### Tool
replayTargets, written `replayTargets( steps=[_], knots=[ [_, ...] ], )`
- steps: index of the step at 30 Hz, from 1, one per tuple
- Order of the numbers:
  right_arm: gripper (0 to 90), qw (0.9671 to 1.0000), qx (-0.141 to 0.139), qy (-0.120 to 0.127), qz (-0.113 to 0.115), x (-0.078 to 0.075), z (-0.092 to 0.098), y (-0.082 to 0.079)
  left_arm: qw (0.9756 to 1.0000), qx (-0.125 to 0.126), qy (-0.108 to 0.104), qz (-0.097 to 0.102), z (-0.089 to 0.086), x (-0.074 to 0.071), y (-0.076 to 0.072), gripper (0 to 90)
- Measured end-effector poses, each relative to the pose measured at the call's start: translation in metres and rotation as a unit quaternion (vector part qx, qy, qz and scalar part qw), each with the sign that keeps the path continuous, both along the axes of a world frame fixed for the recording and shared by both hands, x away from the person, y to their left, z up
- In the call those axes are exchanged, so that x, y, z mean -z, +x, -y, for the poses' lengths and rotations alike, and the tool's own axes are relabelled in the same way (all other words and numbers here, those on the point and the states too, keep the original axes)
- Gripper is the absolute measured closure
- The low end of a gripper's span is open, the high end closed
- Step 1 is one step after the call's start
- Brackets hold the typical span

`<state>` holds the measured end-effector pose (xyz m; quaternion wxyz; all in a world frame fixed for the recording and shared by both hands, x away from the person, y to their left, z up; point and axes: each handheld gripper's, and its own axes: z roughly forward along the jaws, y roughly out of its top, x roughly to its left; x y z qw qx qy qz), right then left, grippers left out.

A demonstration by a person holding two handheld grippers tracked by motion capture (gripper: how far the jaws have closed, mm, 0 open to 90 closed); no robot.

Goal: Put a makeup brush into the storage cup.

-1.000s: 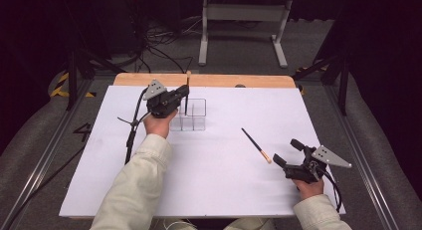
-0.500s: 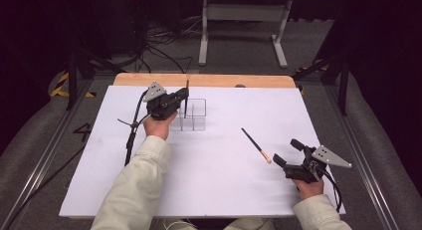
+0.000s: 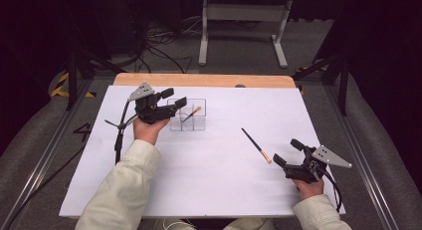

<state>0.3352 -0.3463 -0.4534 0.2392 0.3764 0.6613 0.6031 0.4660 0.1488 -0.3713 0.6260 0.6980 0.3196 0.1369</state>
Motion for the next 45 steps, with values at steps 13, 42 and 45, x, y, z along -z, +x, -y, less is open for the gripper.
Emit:
replayTargets(
  steps=[13,42,45],
  knots=[
    [1.6,1.0,-0.001,-0.001,0.001,0.0,0.0,-0.001,0.9989,0.04,0.007,0.026,-0.022,-0.01,-0.054,18.6],
    [0.2,1.0,-0.006,0.002,0.005,-0.002,0.0,-0.001,0.999,0.006,-0.002,0.044,-0.068,0.044,-0.122,14.7],
    [0.2,1.0,-0.006,0.0,0.005,-0.002,0.0,-0.001,0.999,0.003,-0.005,0.044,-0.071,0.051,-0.124,14.7]
  ],
)
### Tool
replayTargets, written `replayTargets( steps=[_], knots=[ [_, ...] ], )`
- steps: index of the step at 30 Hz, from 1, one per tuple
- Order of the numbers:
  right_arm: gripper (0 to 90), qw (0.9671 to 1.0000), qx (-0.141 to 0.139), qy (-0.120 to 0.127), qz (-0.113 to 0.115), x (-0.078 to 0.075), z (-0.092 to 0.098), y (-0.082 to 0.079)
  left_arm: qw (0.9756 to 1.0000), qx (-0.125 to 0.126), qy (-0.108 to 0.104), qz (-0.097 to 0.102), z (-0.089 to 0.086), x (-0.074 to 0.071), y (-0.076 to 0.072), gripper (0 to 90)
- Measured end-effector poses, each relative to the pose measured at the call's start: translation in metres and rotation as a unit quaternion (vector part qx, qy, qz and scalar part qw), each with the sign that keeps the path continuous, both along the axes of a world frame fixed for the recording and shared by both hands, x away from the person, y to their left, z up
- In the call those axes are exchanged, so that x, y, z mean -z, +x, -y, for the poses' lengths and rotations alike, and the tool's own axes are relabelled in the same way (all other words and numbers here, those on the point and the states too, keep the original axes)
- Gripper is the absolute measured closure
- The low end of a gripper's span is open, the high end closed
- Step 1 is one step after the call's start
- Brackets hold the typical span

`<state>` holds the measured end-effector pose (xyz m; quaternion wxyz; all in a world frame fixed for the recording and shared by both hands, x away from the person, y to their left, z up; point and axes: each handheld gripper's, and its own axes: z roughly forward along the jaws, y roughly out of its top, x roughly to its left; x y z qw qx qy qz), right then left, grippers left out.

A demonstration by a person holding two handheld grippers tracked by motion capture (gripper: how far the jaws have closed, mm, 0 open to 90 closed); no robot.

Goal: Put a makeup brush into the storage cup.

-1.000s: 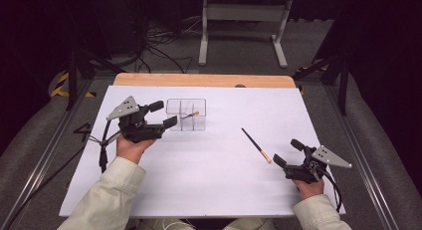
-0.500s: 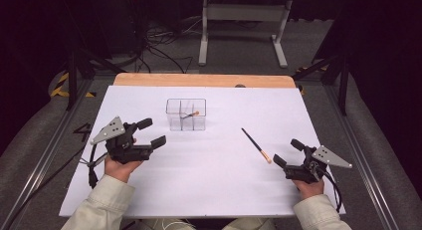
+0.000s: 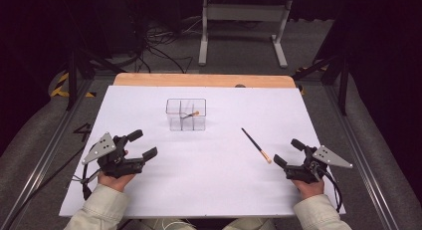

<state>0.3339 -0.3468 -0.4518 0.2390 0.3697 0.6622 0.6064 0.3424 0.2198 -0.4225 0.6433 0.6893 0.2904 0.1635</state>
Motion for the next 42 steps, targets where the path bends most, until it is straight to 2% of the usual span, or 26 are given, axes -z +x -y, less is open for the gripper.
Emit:
replayTargets(
  steps=[6,9,12,18,24,26,30,33,38,42],
  knots=[
    [0.3,1.0,0.0,0.0,0.001,0.0,0.0,0.0,0.9999,-0.003,0.004,-0.01,-0.003,0.01,-0.002,14.7],
    [0.3,1.0,0.0,-0.001,0.0,0.0,0.0,-0.001,0.9997,-0.002,0.0,-0.025,-0.004,0.016,-0.002,14.5],
    [0.1,1.0,-0.001,0.0,0.002,-0.001,0.0,-0.001,0.9997,-0.005,0.004,-0.023,-0.005,0.019,-0.001,14.6],
    [0.0,0.9998,0.002,-0.015,0.011,-0.002,0.0,-0.002,0.9992,-0.009,0.004,-0.04,-0.006,0.027,0.003,14.8],
    [0.1,0.9997,0.017,-0.016,0.008,-0.004,0.002,-0.003,0.9992,-0.011,0.007,-0.037,-0.006,0.026,0.003,15.0],
    [0.1,0.9994,0.021,-0.028,0.009,-0.005,0.001,-0.003,0.9991,-0.011,0.009,-0.039,-0.005,0.027,0.003,15.2],
    [0.9,0.9991,0.022,-0.037,0.003,-0.01,-0.003,0.0,0.9989,0.003,0.0,-0.047,-0.004,0.027,0.004,13.3],
    [0.9,0.9988,0.019,-0.046,0.001,-0.013,-0.008,0.003,0.9991,0.007,0.008,-0.042,-0.003,0.028,0.004,11.2],
    [0.9,0.9982,0.022,-0.057,0.0,-0.019,-0.013,0.009,0.999,0.007,0.01,-0.043,-0.003,0.028,0.004,9.9],
    [0.9,0.9981,0.02,-0.058,0.0,-0.021,-0.018,0.017,0.9988,0.006,0.018,-0.045,-0.002,0.029,0.005,9.7]
  ],
)
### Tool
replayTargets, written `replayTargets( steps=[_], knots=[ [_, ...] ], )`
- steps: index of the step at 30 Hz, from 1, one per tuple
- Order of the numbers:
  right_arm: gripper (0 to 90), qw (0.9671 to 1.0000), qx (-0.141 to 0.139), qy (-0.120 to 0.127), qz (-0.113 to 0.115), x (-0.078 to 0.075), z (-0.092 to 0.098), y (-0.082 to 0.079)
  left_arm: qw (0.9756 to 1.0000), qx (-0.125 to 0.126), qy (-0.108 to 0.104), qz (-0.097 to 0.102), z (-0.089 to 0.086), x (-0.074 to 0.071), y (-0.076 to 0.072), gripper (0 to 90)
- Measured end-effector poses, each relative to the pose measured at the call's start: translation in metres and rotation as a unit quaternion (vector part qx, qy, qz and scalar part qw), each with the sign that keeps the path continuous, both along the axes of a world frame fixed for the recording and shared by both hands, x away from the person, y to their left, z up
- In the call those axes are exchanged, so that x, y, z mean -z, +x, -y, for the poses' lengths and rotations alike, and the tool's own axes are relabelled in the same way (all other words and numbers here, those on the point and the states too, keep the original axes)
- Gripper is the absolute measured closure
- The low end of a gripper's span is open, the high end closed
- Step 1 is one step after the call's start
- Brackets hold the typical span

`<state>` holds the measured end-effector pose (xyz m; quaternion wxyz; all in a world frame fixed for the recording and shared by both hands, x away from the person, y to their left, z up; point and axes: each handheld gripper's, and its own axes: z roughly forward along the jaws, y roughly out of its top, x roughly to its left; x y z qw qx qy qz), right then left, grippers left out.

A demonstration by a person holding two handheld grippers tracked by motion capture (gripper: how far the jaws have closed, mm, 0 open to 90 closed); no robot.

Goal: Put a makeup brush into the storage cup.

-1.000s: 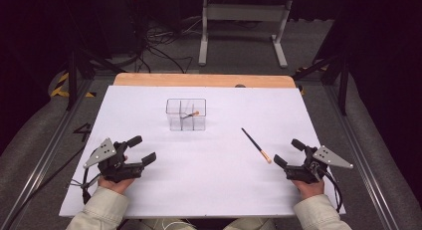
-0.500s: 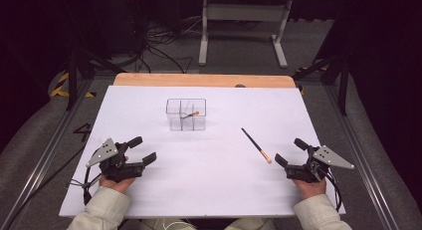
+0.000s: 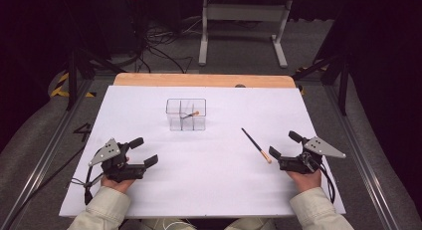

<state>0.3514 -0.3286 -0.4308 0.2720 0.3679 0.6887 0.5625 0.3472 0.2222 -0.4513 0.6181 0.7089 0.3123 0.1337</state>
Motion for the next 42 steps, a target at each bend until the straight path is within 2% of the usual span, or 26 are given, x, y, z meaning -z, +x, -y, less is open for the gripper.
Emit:
replayTargets(
  steps=[5,7,10,12,16,21,25,27,32,36,39,40,41,42],
  knots=[
    [0.7,0.9997,-0.001,-0.008,-0.021,-0.002,-0.006,0.01,1.0,-0.002,0.003,-0.001,0.001,0.001,0.0,9.4],
    [0.8,0.9997,-0.003,-0.016,-0.021,-0.004,-0.009,0.014,1.0,-0.002,0.005,-0.002,0.001,0.001,0.0,9.2],
    [1.7,0.999,-0.005,-0.029,-0.032,-0.01,-0.014,0.019,1.0,0.0,0.005,-0.003,0.001,0.001,0.001,8.7],
    [3.3,0.999,-0.004,-0.033,-0.028,-0.012,-0.015,0.022,1.0,-0.001,-0.005,-0.007,0.0,0.0,0.001,6.9],
    [4.8,0.9985,-0.004,-0.042,-0.036,-0.015,-0.017,0.027,0.9998,-0.001,-0.016,-0.015,-0.003,0.0,0.002,4.7],
    [7.8,0.9974,-0.01,-0.054,-0.046,-0.019,-0.021,0.033,0.9999,-0.001,-0.007,-0.016,-0.002,0.0,0.001,2.6],
    [11.0,0.9942,-0.012,-0.075,-0.077,-0.022,-0.023,0.038,0.9999,0.0,-0.002,-0.016,-0.001,0.0,0.001,1.3],
    [13.9,0.9932,-0.012,-0.082,-0.082,-0.025,-0.024,0.039,0.9999,0.003,0.003,-0.016,-0.001,0.0,0.0,1.4],
    [18.7,0.9883,-0.016,-0.107,-0.108,-0.033,-0.028,0.043,0.9997,0.008,0.018,-0.017,-0.001,-0.001,-0.002,1.9],
    [21.7,0.9824,-0.021,-0.125,-0.137,-0.037,-0.031,0.048,0.9996,0.01,0.02,-0.017,-0.002,-0.002,-0.003,2.1],
    [23.8,0.977,-0.027,-0.14,-0.158,-0.039,-0.035,0.052,0.9996,0.009,0.021,-0.019,-0.002,-0.002,-0.003,2.5],
    [24.6,0.9734,-0.031,-0.151,-0.17,-0.04,-0.037,0.054,0.9996,0.009,0.022,-0.019,-0.002,-0.002,-0.003,2.6],
    [24.6,0.9734,-0.031,-0.151,-0.17,-0.04,-0.037,0.054,0.9996,0.009,0.022,-0.019,-0.002,-0.002,-0.003,2.7],
    [25.1,0.971,-0.033,-0.158,-0.177,-0.04,-0.038,0.056,0.9995,0.008,0.023,-0.019,-0.001,-0.002,-0.003,2.7]
  ],
)
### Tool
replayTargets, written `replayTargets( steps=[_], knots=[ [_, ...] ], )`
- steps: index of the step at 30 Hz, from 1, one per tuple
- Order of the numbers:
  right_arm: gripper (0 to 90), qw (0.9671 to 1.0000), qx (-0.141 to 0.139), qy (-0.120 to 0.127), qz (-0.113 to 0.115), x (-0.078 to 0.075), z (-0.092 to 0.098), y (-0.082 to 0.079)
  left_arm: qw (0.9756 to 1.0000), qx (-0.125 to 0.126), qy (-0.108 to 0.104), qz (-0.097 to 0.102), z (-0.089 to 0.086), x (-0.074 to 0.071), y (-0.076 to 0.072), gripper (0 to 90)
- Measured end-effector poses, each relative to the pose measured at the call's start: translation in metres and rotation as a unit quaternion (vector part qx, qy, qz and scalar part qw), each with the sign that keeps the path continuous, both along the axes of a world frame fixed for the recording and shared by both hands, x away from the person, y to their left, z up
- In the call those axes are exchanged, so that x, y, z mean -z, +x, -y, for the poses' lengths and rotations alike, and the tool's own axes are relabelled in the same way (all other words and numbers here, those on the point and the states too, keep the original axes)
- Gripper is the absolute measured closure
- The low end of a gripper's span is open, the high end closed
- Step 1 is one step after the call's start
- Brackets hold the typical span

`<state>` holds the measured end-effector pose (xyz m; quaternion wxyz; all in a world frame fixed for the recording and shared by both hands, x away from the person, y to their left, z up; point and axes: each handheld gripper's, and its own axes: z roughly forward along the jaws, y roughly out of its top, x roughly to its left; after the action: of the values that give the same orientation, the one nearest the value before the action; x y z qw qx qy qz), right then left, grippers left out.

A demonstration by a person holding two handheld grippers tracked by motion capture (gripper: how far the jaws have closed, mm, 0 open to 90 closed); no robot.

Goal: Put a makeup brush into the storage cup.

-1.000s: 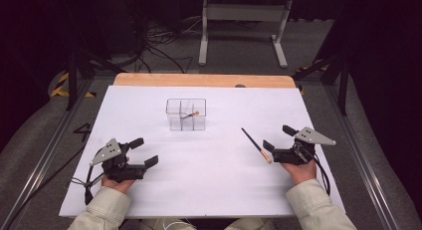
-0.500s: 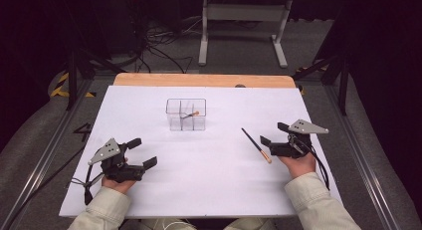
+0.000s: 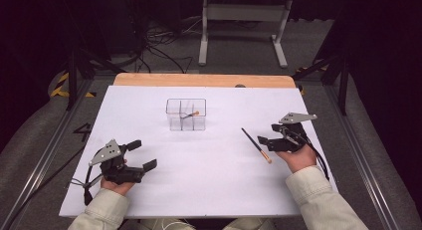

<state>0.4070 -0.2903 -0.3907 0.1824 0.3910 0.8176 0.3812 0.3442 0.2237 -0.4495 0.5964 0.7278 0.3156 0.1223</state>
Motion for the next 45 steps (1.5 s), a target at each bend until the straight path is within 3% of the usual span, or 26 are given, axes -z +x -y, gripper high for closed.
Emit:
replayTargets(
  steps=[6,11,19,25,31,45],
  knots=[
    [29.7,0.9982,-0.001,-0.033,-0.051,0.001,-0.006,0.007,1.0,0.002,0.004,-0.003,0.001,0.0,0.0,3.8],
    [35.1,0.9956,0.001,-0.056,-0.075,0.002,-0.01,0.01,1.0,-0.001,0.002,-0.002,0.0,-0.001,0.0,3.9],
    [47.2,0.9887,-0.022,-0.079,-0.125,0.01,-0.016,0.012,0.9999,0.007,0.009,-0.005,0.003,-0.001,0.001,4.1],
    [51.8,0.983,-0.019,-0.095,-0.156,0.016,-0.017,0.015,0.9999,0.009,0.009,-0.005,0.003,-0.002,0.0,4.2],
    [54.2,0.9774,-0.023,-0.112,-0.178,0.02,-0.019,0.015,0.9999,0.008,0.011,-0.006,0.004,-0.002,0.0,4.3],
    [59.3,0.9669,-0.032,-0.149,-0.205,0.027,-0.024,0.018,0.9997,0.017,0.018,-0.005,0.006,-0.001,0.001,4.7]
  ],
)
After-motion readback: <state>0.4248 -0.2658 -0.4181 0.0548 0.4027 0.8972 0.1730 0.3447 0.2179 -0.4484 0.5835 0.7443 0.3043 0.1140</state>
